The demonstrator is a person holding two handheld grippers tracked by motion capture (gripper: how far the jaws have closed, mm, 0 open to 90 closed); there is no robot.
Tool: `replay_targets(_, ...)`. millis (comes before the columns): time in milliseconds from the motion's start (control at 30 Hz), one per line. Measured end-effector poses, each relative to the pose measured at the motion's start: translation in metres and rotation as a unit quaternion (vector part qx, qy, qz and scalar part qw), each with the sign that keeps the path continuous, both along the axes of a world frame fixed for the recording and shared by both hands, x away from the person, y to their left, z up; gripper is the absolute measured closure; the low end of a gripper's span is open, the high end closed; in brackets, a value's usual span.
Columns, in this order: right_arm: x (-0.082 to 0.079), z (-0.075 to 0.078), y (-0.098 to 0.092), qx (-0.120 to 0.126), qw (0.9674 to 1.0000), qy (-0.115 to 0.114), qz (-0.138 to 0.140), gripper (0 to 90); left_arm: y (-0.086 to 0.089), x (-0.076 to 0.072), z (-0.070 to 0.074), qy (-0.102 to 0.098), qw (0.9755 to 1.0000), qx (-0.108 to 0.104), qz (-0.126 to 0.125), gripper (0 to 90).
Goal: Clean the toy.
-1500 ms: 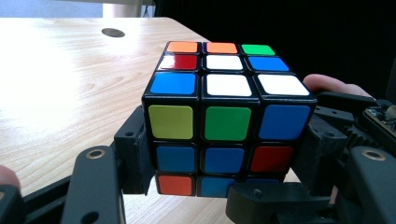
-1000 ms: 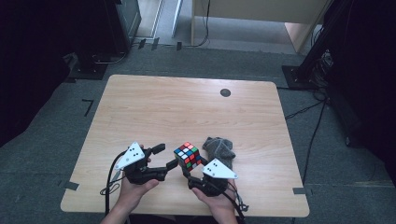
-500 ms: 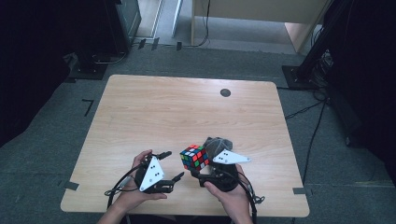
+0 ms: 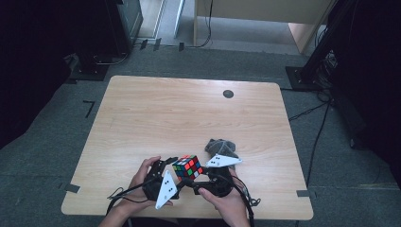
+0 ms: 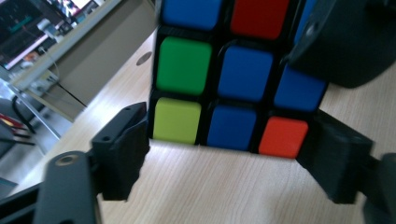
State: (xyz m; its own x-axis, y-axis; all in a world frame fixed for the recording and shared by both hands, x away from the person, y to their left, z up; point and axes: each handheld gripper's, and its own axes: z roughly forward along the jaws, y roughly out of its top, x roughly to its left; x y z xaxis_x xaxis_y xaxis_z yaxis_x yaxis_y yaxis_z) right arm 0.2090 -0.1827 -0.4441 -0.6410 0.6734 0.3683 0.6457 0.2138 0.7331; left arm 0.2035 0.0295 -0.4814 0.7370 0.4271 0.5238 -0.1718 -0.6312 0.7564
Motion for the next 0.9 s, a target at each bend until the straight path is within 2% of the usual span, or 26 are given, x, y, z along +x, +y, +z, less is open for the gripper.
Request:
replay_targets(67,0.000,-0.001,0.001,-0.002,1.0000,0.000,0.002,34.5,0.000,-0.001,0.000,-0.002,1.0000,-0.004,-0.003,31.2)
replay_targets(200,0.000,-0.002,0.000,0.009,0.9999,0.005,0.001,34.2,0.001,-0.002,0.000,-0.005,0.9999,-0.011,-0.008,33.0)
replay_targets(233,0.001,-0.002,-0.004,0.027,0.9996,0.005,0.001,31.3,0.001,-0.002,0.000,-0.007,0.9999,-0.006,-0.007,33.1)
replay_targets(300,0.002,0.001,-0.009,0.045,0.9990,0.002,-0.004,25.8,0.002,-0.001,-0.001,-0.006,1.0000,-0.003,0.002,33.2)
replay_targets(367,0.003,0.006,-0.017,0.068,0.9977,-0.003,-0.006,21.3,0.006,0.003,-0.001,0.012,0.9998,-0.016,0.008,33.3)
replay_targets(400,0.002,0.010,-0.022,0.073,0.9972,-0.014,-0.010,19.7,0.009,0.005,0.000,0.023,0.9993,-0.026,0.012,33.2)
replay_targets(467,0.002,0.017,-0.033,0.068,0.9964,-0.044,-0.028,17.4,0.015,0.010,0.003,0.051,0.9973,-0.051,0.016,33.2)
replay_targets(533,0.002,0.021,-0.045,0.057,0.9943,-0.070,-0.057,17.1,0.022,0.015,0.007,0.080,0.9937,-0.076,0.021,33.3)
replay_targets(633,0.004,0.020,-0.062,0.027,0.9897,-0.097,-0.102,19.2,0.030,0.022,0.011,0.122,0.9862,-0.110,0.021,33.3)
replay_targets(667,0.004,0.020,-0.062,0.027,0.9897,-0.097,-0.102,19.2,0.030,0.022,0.011,0.122,0.9862,-0.110,0.021,33.2)
replay_targets(700,0.007,0.014,-0.070,0.007,0.9871,-0.101,-0.124,22.9,0.035,0.026,0.013,0.147,0.9797,-0.135,0.020,33.2)
replay_targets(800,0.011,0.002,-0.077,-0.015,0.9827,-0.107,-0.151,26.4,0.043,0.031,0.016,0.173,0.9713,-0.162,0.021,33.2)
replay_targets(900,0.015,-0.012,-0.078,-0.038,0.9804,-0.111,-0.158,26.9,0.049,0.035,0.017,0.193,0.9634,-0.185,0.020,33.2)
